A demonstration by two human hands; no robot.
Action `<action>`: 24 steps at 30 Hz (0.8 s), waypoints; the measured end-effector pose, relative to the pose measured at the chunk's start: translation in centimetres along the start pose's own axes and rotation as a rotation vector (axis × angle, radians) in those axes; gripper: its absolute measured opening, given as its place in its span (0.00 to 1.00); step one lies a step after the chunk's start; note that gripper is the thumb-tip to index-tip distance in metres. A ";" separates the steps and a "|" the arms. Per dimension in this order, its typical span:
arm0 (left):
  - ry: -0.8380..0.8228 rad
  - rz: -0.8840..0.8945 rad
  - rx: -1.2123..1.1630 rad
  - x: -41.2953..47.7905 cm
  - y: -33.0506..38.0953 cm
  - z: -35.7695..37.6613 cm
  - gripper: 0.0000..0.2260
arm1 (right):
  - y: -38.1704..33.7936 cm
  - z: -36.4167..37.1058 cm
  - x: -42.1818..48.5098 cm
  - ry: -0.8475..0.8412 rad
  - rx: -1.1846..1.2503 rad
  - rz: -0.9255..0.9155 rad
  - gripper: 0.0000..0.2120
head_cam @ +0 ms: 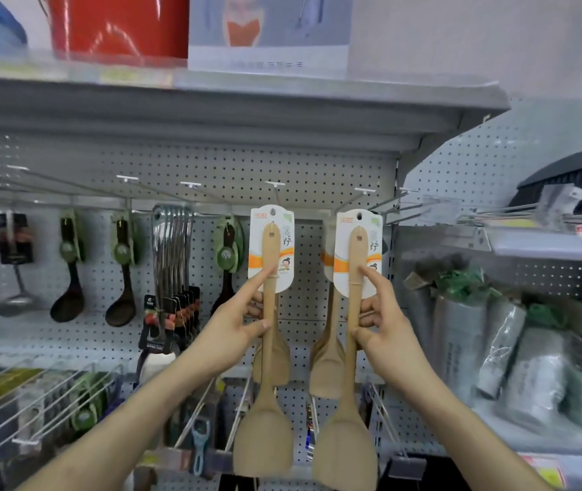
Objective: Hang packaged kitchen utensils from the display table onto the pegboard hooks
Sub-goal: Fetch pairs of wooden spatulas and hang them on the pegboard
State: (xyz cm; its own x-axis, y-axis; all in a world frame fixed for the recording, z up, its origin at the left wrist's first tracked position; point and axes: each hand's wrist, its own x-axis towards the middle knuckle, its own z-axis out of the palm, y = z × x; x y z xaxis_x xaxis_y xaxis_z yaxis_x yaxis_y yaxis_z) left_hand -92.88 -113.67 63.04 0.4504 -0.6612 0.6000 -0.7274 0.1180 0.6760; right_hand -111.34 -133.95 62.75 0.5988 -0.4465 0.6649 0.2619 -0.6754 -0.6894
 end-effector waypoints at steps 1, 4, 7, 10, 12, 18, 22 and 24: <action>-0.002 0.000 0.004 0.2 -0.2 0.0 0.42 | 0.1 0.1 0.2 -0.002 0.000 0.004 0.48; -0.005 0.007 0.012 0.8 -0.8 -0.1 0.41 | 0.6 0.3 0.8 -0.006 -0.002 0.012 0.48; -0.001 0.011 0.012 1.4 -1.4 -0.1 0.41 | 1.3 0.6 1.2 0.002 -0.008 0.017 0.49; 0.001 0.010 0.013 2.0 -1.9 0.1 0.41 | 1.9 0.7 1.4 0.002 -0.006 0.027 0.49; 0.003 0.008 0.019 2.5 -2.3 0.3 0.41 | 2.3 0.8 1.7 0.008 -0.003 0.026 0.49; 0.007 0.013 0.021 3.8 -3.5 0.6 0.41 | 3.3 0.9 2.1 0.021 -0.020 -0.004 0.50; -0.001 0.022 0.027 4.5 -4.4 0.6 0.41 | 4.1 0.9 1.8 0.018 -0.015 -0.018 0.50; -0.005 0.025 0.031 4.8 -4.7 0.6 0.41 | 4.5 1.1 1.7 0.006 -0.008 -0.012 0.49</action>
State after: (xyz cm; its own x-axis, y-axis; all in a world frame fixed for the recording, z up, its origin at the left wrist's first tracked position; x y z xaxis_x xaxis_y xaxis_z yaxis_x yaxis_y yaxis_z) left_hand -87.59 -117.83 62.48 0.4291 -0.6617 0.6148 -0.7543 0.1119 0.6470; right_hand -108.36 -137.10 60.49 0.5913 -0.4418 0.6747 0.2626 -0.6855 -0.6791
